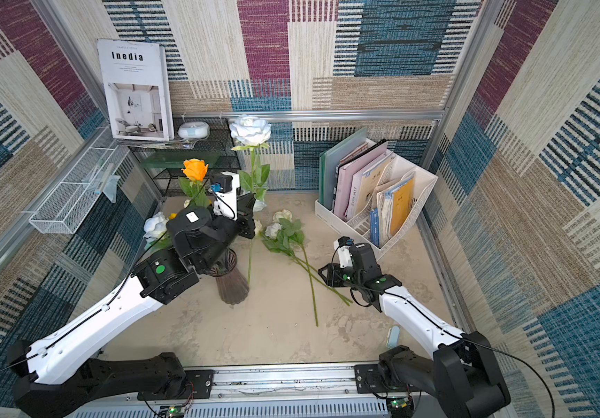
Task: Arrange the flowers in different vases according to their variety
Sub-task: Pick up the flower at the center of the board, then insert the flower into the vase.
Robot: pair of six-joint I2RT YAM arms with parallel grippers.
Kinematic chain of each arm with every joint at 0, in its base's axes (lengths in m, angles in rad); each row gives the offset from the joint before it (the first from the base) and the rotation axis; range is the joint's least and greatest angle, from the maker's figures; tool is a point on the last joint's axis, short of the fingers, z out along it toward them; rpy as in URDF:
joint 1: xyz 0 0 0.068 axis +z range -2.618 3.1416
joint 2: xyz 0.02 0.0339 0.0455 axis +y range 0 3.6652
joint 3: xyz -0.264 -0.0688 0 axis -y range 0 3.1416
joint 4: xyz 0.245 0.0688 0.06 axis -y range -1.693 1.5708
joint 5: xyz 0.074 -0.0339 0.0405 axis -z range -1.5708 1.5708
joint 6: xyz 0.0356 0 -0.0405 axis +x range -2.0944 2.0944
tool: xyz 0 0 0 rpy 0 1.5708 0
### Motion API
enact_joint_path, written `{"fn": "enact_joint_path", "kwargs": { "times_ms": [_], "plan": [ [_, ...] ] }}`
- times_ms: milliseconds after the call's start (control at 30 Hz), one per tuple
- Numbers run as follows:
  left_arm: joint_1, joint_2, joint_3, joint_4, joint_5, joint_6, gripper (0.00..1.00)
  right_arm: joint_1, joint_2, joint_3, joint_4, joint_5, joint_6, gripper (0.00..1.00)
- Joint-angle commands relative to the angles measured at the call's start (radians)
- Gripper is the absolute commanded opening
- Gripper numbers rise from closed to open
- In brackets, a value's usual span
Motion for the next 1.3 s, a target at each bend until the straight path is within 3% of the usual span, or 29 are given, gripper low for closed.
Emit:
{"fn": "enact_joint_path", "kwargs": {
  "times_ms": [0,200,300,700,933,1067,1200,1267],
  "plan": [
    [0.027,-0.056,-0.025,0.200,0.056,0.163,0.00,0.001,0.023,0.015,0.040,-0.018,-0.025,0.46],
    [0.111,-0.169,-0.140,0.280,0.117,0.300,0.00,0.002,0.134,0.094,0.014,0.009,-0.095,0.44],
    [0.159,-0.210,-0.217,0.330,0.150,0.305,0.00,0.001,0.217,0.152,0.001,0.023,-0.125,0.44],
    [0.328,-0.278,-0.475,0.557,0.273,0.159,0.00,0.012,0.567,0.445,-0.050,0.042,-0.214,0.42],
    [0.335,-0.374,-0.639,0.614,0.265,0.067,0.00,0.051,0.601,0.491,-0.040,0.014,-0.296,0.41],
    [0.335,-0.419,-0.683,0.534,0.260,0.024,0.00,0.099,0.597,0.502,-0.062,0.064,-0.360,0.41],
    [0.336,-0.452,-0.698,0.440,0.282,-0.007,0.09,0.122,0.615,0.515,-0.095,0.114,-0.411,0.40],
    [0.336,-0.477,-0.709,0.401,0.279,-0.020,0.20,0.129,0.633,0.525,-0.123,0.151,-0.442,0.39]
  ]
}}
